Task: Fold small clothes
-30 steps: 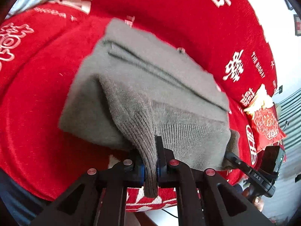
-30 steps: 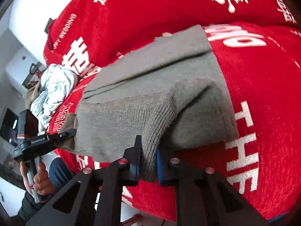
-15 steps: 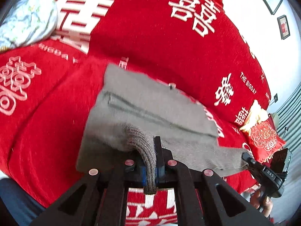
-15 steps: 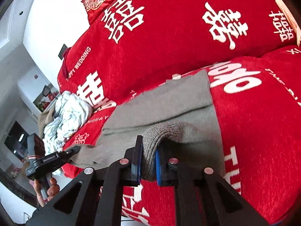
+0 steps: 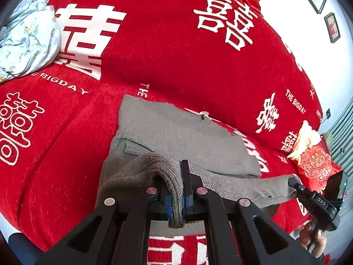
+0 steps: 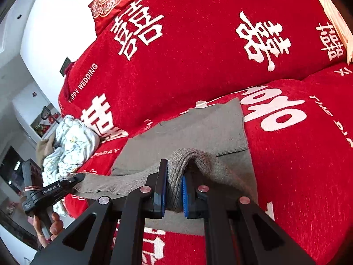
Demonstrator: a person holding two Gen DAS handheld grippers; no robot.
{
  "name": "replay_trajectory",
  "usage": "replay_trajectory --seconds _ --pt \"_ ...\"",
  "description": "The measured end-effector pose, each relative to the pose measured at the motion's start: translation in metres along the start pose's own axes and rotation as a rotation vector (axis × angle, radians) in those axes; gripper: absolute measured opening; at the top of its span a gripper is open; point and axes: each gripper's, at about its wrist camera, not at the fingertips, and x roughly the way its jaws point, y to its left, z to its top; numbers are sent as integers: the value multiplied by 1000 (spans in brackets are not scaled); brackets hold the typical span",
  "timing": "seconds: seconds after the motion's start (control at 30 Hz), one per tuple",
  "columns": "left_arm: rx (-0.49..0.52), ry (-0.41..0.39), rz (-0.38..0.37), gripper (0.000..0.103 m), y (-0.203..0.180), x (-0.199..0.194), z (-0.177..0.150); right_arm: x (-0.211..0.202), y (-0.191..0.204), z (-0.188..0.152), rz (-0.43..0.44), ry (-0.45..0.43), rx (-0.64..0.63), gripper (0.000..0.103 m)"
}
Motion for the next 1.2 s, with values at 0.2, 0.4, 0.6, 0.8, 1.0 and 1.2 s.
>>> replay_trajectory --seconds 0.2,0.4,0.6,0.8,1.0,1.2 --pt "-9 15 6 7 1 14 12 16 -4 10 -27 13 28 12" --pt "9 18 28 7 -5 27 28 28 -4 25 -49 15 29 12" --pt "4 25 44 7 -6 37 41 41 -4 40 -71 24 42 12" --pt "-13 34 46 7 -3 46 54 50 0 51 -86 24 34 12" --pt "-1 43 58 7 -5 57 64 62 -2 58 -110 31 50 12" --pt "0 53 71 7 -7 72 77 77 -3 68 -135 39 59 12"
